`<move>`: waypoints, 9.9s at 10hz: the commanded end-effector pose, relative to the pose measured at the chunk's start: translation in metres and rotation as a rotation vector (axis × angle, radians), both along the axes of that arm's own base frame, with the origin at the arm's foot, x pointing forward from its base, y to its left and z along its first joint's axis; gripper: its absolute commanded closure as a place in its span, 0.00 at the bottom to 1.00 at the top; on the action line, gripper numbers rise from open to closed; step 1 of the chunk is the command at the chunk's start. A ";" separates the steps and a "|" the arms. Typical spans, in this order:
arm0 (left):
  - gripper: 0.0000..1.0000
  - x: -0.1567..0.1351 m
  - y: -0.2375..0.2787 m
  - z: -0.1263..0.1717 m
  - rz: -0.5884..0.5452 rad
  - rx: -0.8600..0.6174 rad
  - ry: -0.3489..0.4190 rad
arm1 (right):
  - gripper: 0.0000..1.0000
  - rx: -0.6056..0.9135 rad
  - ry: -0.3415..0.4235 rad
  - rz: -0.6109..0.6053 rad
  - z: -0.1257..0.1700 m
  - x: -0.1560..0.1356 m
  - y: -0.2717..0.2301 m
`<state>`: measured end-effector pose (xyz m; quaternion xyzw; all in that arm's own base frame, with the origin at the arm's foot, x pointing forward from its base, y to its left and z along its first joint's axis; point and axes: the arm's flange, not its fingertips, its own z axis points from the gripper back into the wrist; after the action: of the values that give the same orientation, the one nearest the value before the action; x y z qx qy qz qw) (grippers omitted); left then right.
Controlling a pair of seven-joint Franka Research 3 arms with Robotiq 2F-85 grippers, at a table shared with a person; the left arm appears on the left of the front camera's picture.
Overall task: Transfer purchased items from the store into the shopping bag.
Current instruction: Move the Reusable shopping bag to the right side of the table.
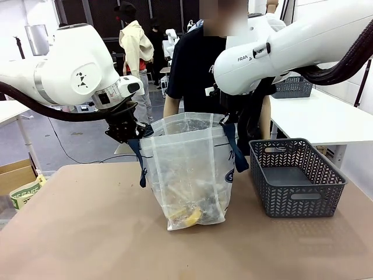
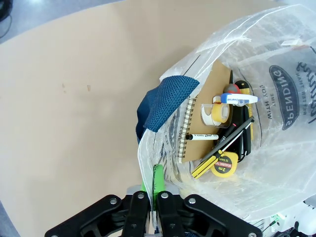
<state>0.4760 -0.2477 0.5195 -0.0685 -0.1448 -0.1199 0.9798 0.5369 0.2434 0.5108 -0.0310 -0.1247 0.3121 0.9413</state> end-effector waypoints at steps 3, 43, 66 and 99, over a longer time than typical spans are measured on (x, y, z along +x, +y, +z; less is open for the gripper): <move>1.00 -0.003 0.002 0.001 0.014 -0.002 -0.004 | 1.00 -0.002 0.001 -0.002 0.000 0.000 -0.002; 1.00 0.015 -0.074 0.017 -0.098 -0.218 -0.124 | 1.00 0.218 0.125 -0.430 0.015 0.019 0.093; 1.00 0.027 -0.082 0.003 -0.158 -0.219 -0.098 | 1.00 0.250 0.111 -0.371 0.008 0.025 0.117; 0.00 0.004 -0.085 0.013 -0.228 -0.315 -0.101 | 1.00 0.384 0.171 -0.363 0.004 0.030 0.101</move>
<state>0.4885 -0.3416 0.5347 -0.2164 -0.1989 -0.1983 0.9350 0.5700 0.3503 0.5194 0.1264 -0.0888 0.1021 0.9827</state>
